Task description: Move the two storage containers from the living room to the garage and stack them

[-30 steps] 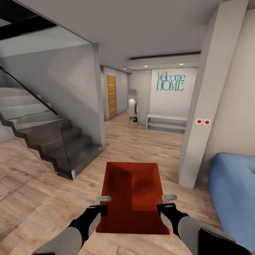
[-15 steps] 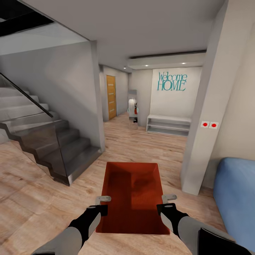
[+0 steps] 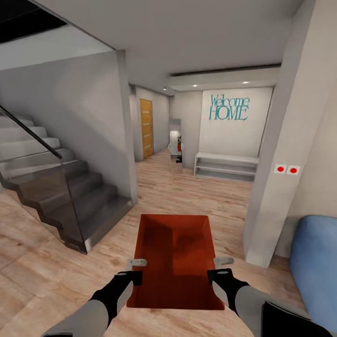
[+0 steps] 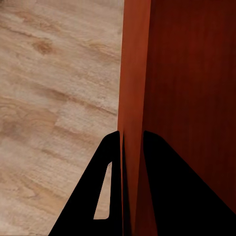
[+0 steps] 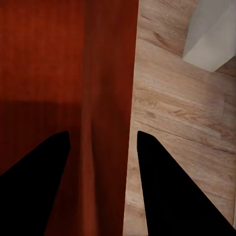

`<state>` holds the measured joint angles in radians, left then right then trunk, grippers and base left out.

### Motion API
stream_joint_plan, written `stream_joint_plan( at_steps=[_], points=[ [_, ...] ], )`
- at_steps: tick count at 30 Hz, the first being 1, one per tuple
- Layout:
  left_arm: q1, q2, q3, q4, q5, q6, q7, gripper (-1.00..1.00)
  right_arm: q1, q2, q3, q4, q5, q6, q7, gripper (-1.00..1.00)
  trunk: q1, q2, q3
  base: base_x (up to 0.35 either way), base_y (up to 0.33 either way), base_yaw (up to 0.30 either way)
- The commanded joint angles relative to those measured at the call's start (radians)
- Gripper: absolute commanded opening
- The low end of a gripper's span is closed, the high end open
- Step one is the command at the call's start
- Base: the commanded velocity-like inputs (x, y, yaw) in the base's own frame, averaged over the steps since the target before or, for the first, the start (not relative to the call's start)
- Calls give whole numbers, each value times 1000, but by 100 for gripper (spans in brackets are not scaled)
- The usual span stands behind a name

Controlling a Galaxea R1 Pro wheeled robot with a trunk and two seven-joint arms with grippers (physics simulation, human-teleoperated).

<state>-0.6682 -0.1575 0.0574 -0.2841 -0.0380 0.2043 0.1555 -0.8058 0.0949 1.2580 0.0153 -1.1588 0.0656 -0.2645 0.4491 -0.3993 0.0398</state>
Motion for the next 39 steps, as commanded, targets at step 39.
stream_joint_plan(
  at_steps=[39],
  points=[
    [1,9,-1,6,-8,6,1,-100,-1,-6,-28,2,5,-24,1,-100,1,-1,0,323,0,0]
  ],
)
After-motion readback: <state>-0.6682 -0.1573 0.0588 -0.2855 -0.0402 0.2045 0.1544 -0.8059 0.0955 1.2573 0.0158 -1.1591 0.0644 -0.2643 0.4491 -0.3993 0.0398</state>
